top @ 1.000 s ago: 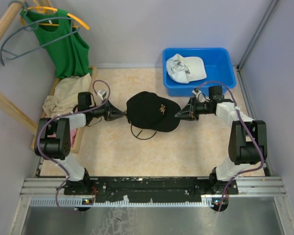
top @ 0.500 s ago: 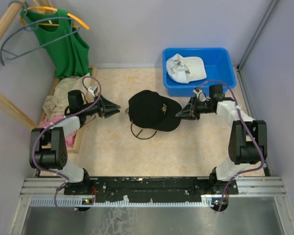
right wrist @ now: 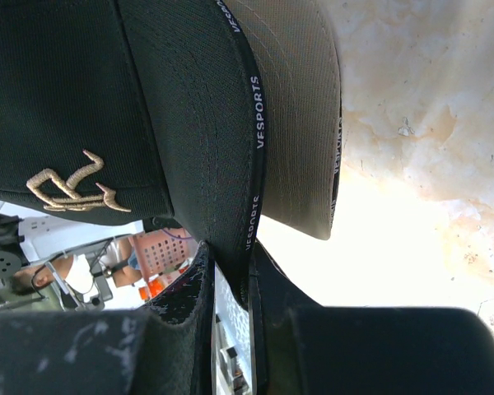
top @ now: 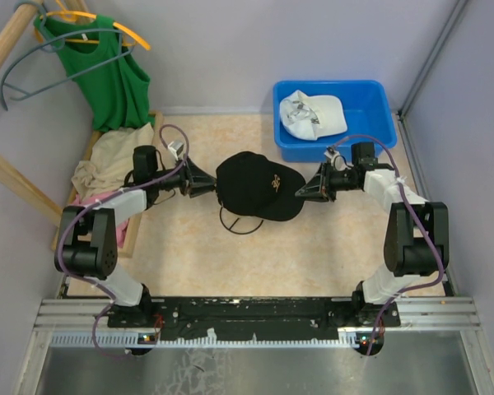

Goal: Stack the hats

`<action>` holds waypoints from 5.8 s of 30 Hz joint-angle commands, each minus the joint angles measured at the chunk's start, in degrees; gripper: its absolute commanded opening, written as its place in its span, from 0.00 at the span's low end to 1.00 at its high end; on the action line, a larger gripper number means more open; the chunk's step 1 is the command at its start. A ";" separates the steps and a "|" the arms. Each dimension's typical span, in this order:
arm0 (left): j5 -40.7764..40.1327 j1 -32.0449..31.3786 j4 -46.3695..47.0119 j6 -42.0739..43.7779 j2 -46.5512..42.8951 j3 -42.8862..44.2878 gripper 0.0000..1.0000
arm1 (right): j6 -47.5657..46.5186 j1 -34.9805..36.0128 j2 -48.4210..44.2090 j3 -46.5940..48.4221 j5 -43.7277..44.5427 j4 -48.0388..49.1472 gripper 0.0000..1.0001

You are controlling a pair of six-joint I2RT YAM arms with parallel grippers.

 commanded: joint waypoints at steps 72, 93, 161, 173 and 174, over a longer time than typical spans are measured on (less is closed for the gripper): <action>-3.62 -1.48 -6.90 4.76 -4.67 0.02 0.44 | -0.78 -1.63 -2.92 13.62 23.60 -4.25 0.61; -9.69 1.32 -15.64 10.28 -11.02 2.34 0.69 | 0.95 -0.81 25.64 56.37 37.74 -4.35 0.99; -14.20 1.77 -27.17 19.47 -9.01 32.80 0.75 | 8.68 2.44 32.25 71.51 42.12 7.07 0.00; -13.36 -10.28 -22.83 34.29 -5.21 42.63 0.84 | 14.23 2.00 18.44 72.29 30.16 1.53 0.00; -12.58 -10.42 -19.49 33.42 -5.19 41.69 0.87 | 15.19 1.91 17.25 71.64 29.00 1.72 0.00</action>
